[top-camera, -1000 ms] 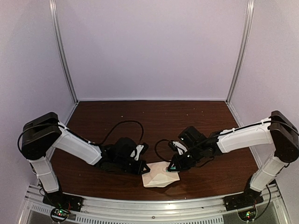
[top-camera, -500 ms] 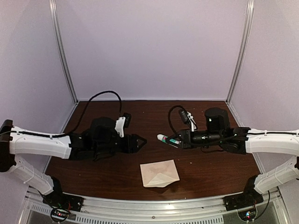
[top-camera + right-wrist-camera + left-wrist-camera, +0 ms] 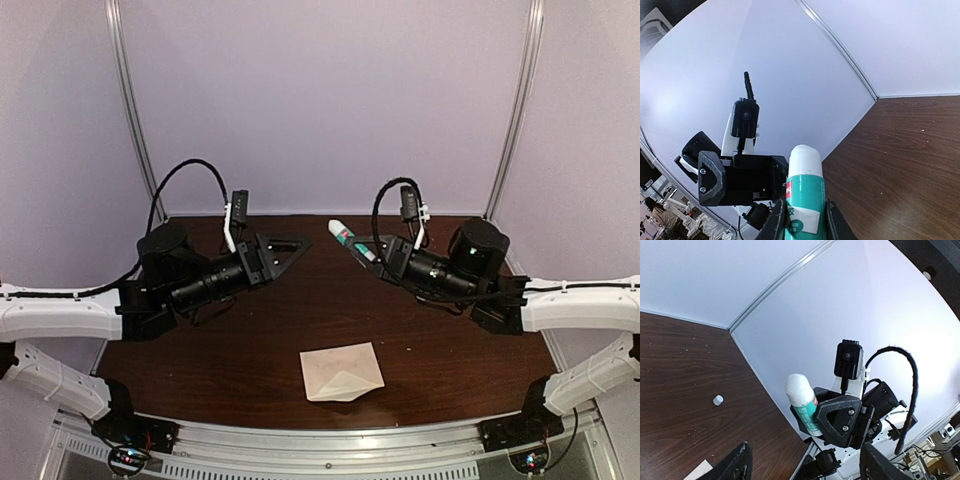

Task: Place the letter into the envelope and seal it
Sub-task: Pass from the right arm to the left

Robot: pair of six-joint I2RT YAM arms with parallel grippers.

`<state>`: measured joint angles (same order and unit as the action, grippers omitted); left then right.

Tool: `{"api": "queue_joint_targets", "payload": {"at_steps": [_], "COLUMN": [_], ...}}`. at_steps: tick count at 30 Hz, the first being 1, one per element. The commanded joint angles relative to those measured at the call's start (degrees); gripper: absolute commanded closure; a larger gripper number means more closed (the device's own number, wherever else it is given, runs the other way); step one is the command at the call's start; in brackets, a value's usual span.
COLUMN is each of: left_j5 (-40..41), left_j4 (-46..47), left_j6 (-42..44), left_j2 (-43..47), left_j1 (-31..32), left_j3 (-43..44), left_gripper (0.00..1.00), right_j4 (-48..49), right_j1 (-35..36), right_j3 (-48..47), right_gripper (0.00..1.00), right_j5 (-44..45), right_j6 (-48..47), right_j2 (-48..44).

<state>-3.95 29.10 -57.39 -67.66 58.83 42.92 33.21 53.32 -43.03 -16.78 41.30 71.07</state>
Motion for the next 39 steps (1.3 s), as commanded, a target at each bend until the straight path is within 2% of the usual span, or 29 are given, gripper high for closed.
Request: {"api": "queue_joint_targets", "payload": {"at_steps": [1,15,19,28,33,39], "left_j5": [-5.37,-3.44,-3.59,-3.73,-3.32,-2.3], "left_j4": [10.42,12.61,14.49,16.18,16.27,13.46], "left_j6": [-2.91,-3.01,-3.8,-4.99,-5.12,-3.7], "left_j2": [-3.21,-5.14,-5.92,-7.15,-7.0,-4.98], "left_j1": [0.23,0.2,0.21,0.22,0.22,0.19], "left_j3": [2.24,3.43,3.51,3.55,3.12,2.96], "left_gripper": [0.24,0.23,0.33,0.66,0.85,0.9], "right_j4": [8.47,10.67,10.99,10.99,9.59,6.85], "right_j1": [2.5,5.28,5.86,6.54,6.53,6.38], "right_j3": [-4.1,-6.8,-7.25,-7.19,-7.03,-5.94], "right_gripper": [0.95,0.94,0.94,0.92,0.82,0.47], "right_j5": [2.22,-1.48,-2.01,-1.94,-2.7,-6.66], "right_j6": [-1.41,-2.19,-2.27,-2.63,-3.03,-2.32], "right_j2": [3.29,8.2,9.2,9.53,9.3,6.94]}}
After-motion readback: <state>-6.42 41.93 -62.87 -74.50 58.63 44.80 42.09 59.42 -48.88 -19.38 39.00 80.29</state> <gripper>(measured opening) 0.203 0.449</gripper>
